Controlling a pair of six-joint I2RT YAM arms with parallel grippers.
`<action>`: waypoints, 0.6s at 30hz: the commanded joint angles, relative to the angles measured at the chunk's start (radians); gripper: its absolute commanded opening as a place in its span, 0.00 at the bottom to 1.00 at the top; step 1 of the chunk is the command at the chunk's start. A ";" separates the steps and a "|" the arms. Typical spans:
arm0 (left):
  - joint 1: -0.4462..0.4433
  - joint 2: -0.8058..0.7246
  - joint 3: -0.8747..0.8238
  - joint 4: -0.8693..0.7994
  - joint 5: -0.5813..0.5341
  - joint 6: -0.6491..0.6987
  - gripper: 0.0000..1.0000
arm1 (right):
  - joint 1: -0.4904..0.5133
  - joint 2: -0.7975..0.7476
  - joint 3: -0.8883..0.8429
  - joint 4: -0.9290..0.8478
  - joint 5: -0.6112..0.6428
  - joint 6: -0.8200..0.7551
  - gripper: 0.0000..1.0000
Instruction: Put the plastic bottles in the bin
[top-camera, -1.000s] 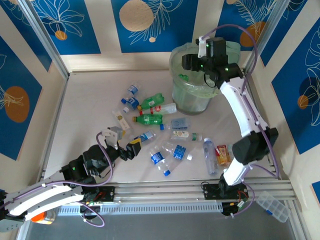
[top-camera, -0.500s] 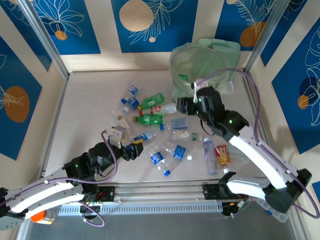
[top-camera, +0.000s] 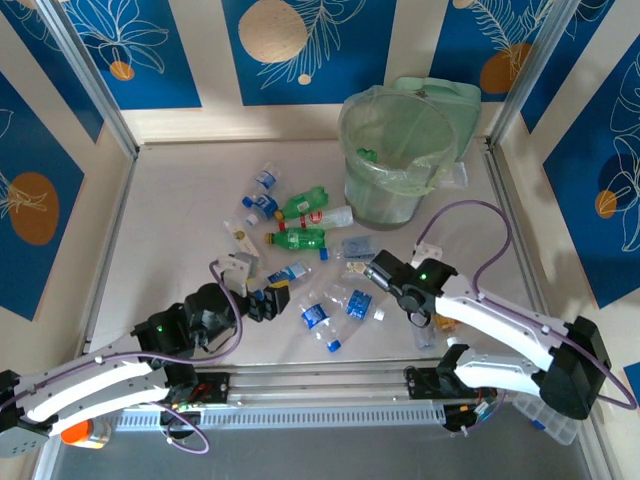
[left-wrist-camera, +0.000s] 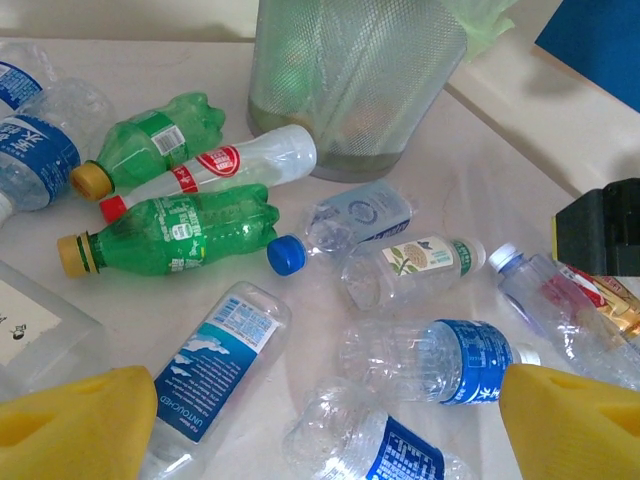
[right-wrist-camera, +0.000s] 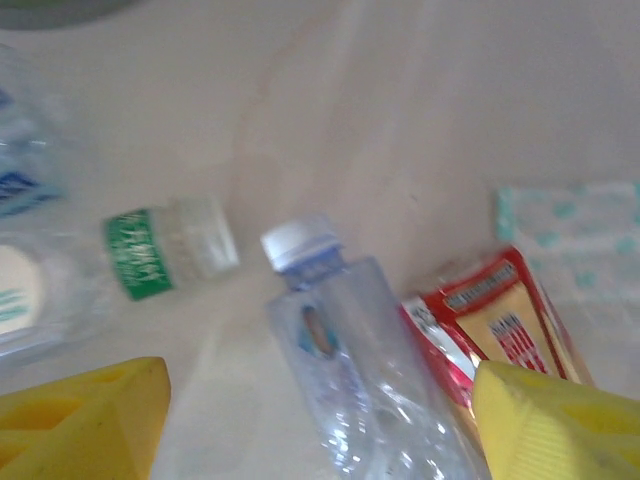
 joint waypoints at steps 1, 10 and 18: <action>0.005 0.010 0.036 0.003 0.003 0.000 0.89 | -0.025 0.029 -0.029 -0.050 -0.026 0.162 0.81; 0.005 0.011 0.041 -0.008 -0.004 0.005 0.89 | -0.129 0.012 -0.140 0.126 -0.179 0.056 0.77; 0.005 0.024 0.045 -0.009 -0.004 0.008 0.89 | -0.147 0.044 -0.179 0.207 -0.276 -0.003 0.76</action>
